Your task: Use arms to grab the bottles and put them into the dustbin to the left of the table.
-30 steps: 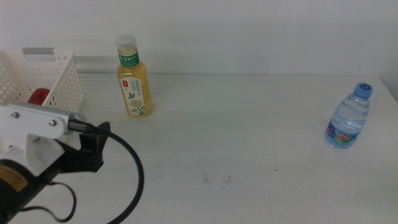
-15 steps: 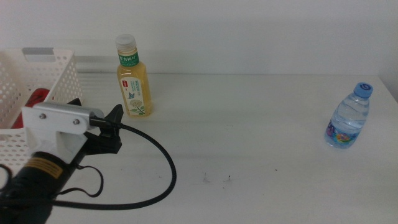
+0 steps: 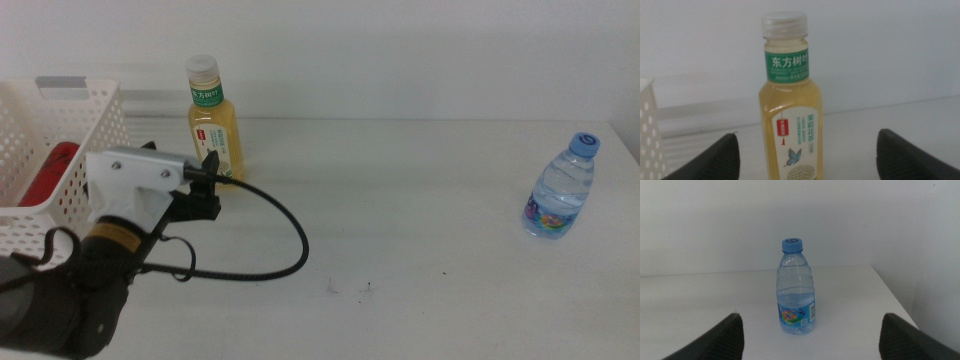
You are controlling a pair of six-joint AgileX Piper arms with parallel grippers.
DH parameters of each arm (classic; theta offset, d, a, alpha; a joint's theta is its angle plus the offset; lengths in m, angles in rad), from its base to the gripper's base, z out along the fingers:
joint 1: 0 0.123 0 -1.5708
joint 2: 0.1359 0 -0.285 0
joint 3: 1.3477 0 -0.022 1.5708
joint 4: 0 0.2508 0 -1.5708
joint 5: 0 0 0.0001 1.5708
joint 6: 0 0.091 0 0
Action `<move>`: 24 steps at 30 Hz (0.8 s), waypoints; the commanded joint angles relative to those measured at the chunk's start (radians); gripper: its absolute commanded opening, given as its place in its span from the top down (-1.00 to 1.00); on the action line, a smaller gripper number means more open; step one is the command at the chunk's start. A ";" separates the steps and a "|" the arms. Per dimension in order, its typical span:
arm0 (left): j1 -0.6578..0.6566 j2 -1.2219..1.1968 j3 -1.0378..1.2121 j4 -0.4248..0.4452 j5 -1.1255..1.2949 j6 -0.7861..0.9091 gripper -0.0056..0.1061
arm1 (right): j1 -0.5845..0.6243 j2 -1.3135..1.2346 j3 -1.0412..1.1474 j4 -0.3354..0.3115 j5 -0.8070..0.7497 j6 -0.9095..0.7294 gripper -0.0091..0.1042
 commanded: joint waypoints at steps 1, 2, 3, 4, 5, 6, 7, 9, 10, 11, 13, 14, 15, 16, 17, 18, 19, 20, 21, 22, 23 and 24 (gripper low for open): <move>-0.003 0.006 -0.033 -0.009 0.034 0.000 -0.78 | -0.009 -0.004 0.003 -0.006 -0.008 -0.004 -0.80; -0.003 0.006 -0.041 -0.011 0.053 0.000 -0.78 | -0.009 -0.004 0.003 -0.006 -0.008 -0.004 -0.80; -0.003 0.006 -0.051 -0.011 0.068 0.000 -0.78 | -0.009 -0.004 0.003 -0.006 -0.008 -0.004 -0.80; -0.003 0.008 -0.060 -0.011 0.089 0.000 -0.78 | -0.009 -0.004 0.003 -0.006 -0.008 -0.004 -0.80; -0.003 0.008 -0.069 -0.011 0.111 0.000 -0.78 | -0.009 -0.004 0.003 -0.006 -0.008 -0.004 -0.80; -0.003 0.008 -0.073 -0.011 0.130 0.000 -0.78 | -0.009 -0.004 0.003 -0.006 -0.008 -0.004 -0.80; -0.003 0.008 -0.081 -0.011 0.147 0.000 -0.78 | -0.009 -0.004 0.003 -0.006 -0.008 -0.004 -0.80; -0.003 0.008 -0.088 -0.011 0.173 0.000 -0.78 | -0.009 -0.004 0.003 -0.006 -0.008 -0.004 -0.80; -0.003 0.008 -0.090 -0.011 0.177 0.000 -0.78 | -0.009 -0.004 0.003 -0.006 -0.008 -0.004 -0.80; -0.001 0.008 -0.104 -0.005 0.179 0.000 -0.78 | -0.009 -0.004 0.003 -0.006 -0.008 -0.004 -0.80; -0.001 0.016 -0.114 -0.010 0.181 0.000 -0.78 | -0.009 -0.004 0.003 -0.006 -0.008 -0.004 -0.80; -0.001 0.021 -0.119 -0.012 0.187 0.000 -0.78 | -0.009 -0.004 0.003 -0.006 -0.008 -0.004 -0.80; -0.001 0.027 -0.120 -0.018 0.188 0.000 -0.78 | -0.009 -0.004 0.003 -0.006 -0.008 -0.004 -0.80; -0.001 0.040 -0.120 -0.020 0.177 -0.011 -0.78 | -0.009 -0.004 0.003 -0.006 -0.008 -0.004 -0.80; -0.001 0.050 -0.120 -0.020 0.159 -0.024 -0.78 | -0.009 -0.004 0.003 -0.006 -0.008 -0.004 -0.80; -0.001 0.059 -0.120 -0.020 0.153 -0.032 -0.78 | -0.009 -0.004 0.003 -0.006 -0.008 -0.004 -0.80; -0.001 0.062 -0.120 -0.022 0.153 -0.031 -0.78 | -0.009 -0.004 0.003 -0.006 -0.008 -0.004 -0.80; -0.001 0.068 -0.120 -0.024 0.153 -0.027 -0.78 | -0.009 -0.004 0.003 -0.006 -0.008 -0.004 -0.80; -0.001 0.071 -0.122 -0.027 0.151 -0.026 -0.78 | -0.009 -0.004 0.003 -0.006 -0.008 -0.004 -0.80; -0.001 0.076 -0.122 -0.028 0.144 -0.026 -0.78 | -0.009 -0.004 0.003 -0.006 -0.008 -0.004 -0.80; -0.001 0.084 -0.132 -0.028 0.143 -0.026 -0.78 | -0.009 -0.004 0.003 -0.006 -0.008 -0.004 -0.80; -0.001 0.089 -0.139 -0.032 0.147 -0.026 -0.78 | -0.009 -0.004 0.003 -0.006 -0.008 -0.004 -0.80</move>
